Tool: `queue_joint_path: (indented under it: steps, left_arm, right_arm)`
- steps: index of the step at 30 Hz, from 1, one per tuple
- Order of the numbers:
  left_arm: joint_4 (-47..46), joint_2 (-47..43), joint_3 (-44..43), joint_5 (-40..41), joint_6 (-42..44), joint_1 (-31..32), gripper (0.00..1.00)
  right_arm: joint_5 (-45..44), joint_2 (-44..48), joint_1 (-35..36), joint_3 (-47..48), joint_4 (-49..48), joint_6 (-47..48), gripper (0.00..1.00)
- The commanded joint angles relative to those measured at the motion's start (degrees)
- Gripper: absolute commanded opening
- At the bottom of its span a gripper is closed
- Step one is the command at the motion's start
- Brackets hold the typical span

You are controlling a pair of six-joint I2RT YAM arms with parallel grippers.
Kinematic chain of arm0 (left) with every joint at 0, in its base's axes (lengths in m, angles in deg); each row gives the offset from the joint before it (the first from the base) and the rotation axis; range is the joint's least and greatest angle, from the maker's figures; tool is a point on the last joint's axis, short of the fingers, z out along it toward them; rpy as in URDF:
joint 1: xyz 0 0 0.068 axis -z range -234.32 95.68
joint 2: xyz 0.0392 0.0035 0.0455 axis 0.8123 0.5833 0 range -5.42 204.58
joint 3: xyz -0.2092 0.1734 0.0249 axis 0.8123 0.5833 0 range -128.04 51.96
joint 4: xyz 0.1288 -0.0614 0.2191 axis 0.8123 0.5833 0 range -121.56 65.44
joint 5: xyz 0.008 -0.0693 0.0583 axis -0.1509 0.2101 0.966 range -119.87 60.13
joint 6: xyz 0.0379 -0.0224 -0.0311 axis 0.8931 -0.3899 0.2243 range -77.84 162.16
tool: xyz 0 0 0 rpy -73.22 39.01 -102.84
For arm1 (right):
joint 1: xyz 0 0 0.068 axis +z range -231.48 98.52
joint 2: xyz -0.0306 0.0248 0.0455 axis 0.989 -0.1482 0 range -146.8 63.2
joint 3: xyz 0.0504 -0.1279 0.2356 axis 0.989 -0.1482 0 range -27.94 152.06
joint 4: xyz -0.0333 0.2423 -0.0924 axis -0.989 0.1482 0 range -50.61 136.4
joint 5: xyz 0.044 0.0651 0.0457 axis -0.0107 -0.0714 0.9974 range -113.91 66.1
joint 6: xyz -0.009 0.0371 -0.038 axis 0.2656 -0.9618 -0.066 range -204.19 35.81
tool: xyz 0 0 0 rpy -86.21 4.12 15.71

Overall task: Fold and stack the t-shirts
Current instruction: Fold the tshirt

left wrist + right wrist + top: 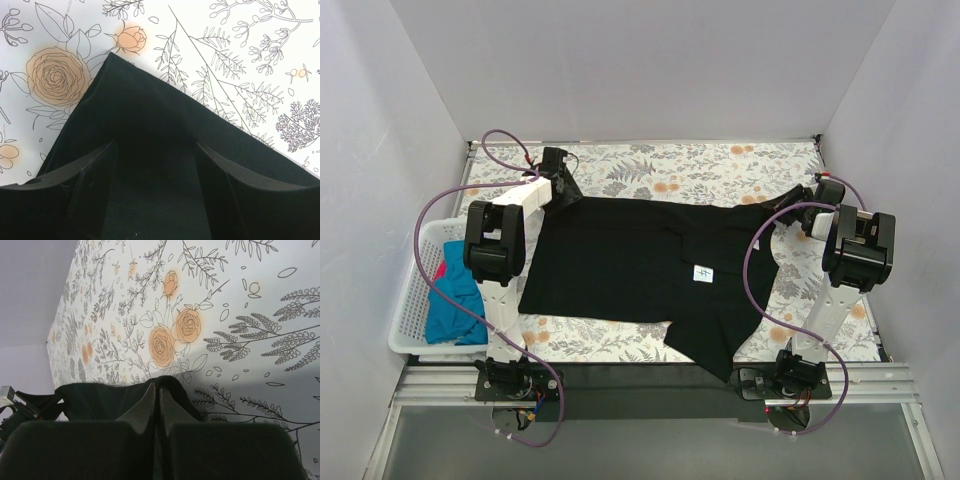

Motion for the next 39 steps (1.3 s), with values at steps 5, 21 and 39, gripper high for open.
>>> queue_joint_path:
  steps: [5,21,39]
  left_arm:
    - [3.77,2.35,0.55,-0.52,-1.43,-1.34,0.59]
    - [5.01,2.52,-0.15,-1.05,-0.82,-2.14,0.63]
    - [3.86,-12.68,2.82,-2.89,2.35,0.67,0.77]
  right_arm:
    - [-1.90,3.02,-2.44,-3.29,-2.38,1.80,0.01]
    - [-1.20,4.95,-3.76,-5.84,-2.12,5.05,0.03]
    - [-18.76,27.87,5.72,-9.78,26.79,19.55,0.38]
